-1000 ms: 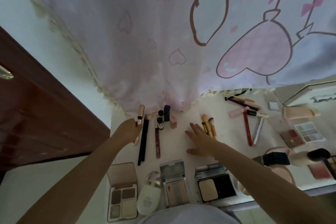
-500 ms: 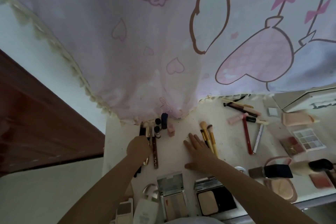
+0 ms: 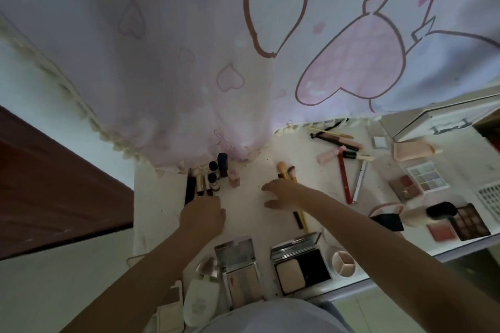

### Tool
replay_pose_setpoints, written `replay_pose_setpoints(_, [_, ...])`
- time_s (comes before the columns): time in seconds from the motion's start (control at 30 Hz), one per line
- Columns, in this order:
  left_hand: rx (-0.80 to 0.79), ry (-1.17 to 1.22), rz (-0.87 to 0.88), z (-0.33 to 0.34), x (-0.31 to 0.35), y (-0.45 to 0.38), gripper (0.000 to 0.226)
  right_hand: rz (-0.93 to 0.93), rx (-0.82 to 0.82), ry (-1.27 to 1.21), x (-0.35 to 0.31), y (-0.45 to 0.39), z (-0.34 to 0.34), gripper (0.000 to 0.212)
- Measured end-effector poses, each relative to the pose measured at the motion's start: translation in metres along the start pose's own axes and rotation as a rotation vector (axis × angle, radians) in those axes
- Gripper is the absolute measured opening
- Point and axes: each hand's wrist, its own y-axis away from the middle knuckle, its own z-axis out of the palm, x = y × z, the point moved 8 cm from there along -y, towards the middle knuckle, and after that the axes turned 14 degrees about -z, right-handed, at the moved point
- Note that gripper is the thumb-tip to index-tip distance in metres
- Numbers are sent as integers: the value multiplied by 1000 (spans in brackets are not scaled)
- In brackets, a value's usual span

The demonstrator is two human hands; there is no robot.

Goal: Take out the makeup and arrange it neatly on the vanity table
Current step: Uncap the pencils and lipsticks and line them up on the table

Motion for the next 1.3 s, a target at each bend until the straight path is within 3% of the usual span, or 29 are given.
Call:
replay_pose_setpoints(0.13, [25,64,242,-7,66,10,32,24,138,12,26,24,-45,41])
replay_pose_setpoints(0.23, [28,145,316,-4,109,-1,33,130,215,19,66,46,-74,37])
replay_pose_setpoints(0.33, [-1,196,257,12,128,-22,44,289,261,40,115,70,-89,36])
replay_pose_setpoints(0.47, [-56,90,127,46,124,-45,57,465,379,72,163,101,-97,30])
replay_pose_setpoints(0.63, [-44,81,158,62,124,-56,61,445,566,63,183,116,-98,27])
replay_pose_setpoints(0.83, [38,57,195,63,118,-56,63,314,523,166,183,85,-97,28])
replay_pose_setpoints(1.3, [132,53,242,47,123,-48,68,351,383,387,190,58,-88,29])
